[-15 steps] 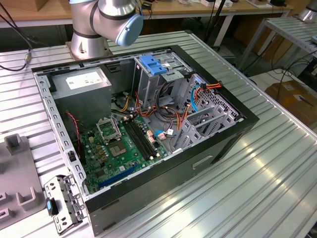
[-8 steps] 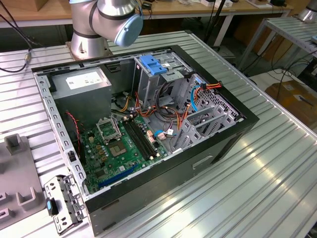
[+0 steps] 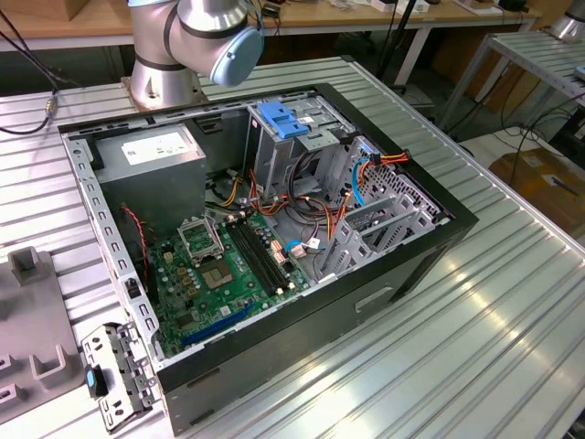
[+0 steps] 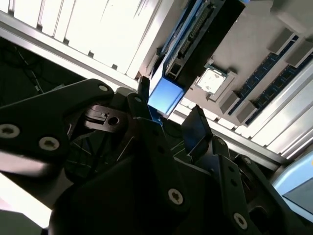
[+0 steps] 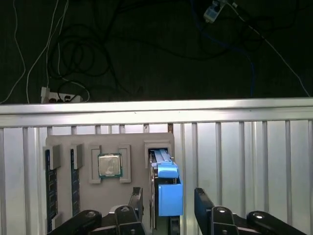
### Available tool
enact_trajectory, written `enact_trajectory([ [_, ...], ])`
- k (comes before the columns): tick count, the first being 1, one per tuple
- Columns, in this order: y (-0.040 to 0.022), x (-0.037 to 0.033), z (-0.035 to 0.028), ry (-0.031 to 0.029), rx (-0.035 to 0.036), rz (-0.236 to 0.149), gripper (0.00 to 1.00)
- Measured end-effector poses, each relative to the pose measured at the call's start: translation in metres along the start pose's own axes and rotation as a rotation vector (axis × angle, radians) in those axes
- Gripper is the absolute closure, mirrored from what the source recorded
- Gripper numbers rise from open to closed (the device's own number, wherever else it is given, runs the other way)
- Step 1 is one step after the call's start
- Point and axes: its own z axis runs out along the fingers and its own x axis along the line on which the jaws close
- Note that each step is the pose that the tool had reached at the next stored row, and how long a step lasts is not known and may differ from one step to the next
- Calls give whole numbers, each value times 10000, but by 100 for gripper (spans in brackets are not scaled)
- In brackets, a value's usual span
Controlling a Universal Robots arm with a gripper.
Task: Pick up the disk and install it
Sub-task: 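Pick up the disk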
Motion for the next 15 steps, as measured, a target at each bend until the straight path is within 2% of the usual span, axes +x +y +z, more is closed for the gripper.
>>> enact_trajectory([
  [4, -8, 1, 69, -5, 6, 430, 46],
  [8, -10, 20, 145, -7, 13, 466, 46],
  [11, -14, 98, 214, -8, 21, 467, 46],
  [15, -37, 91, 280, -7, 19, 481, 46],
])
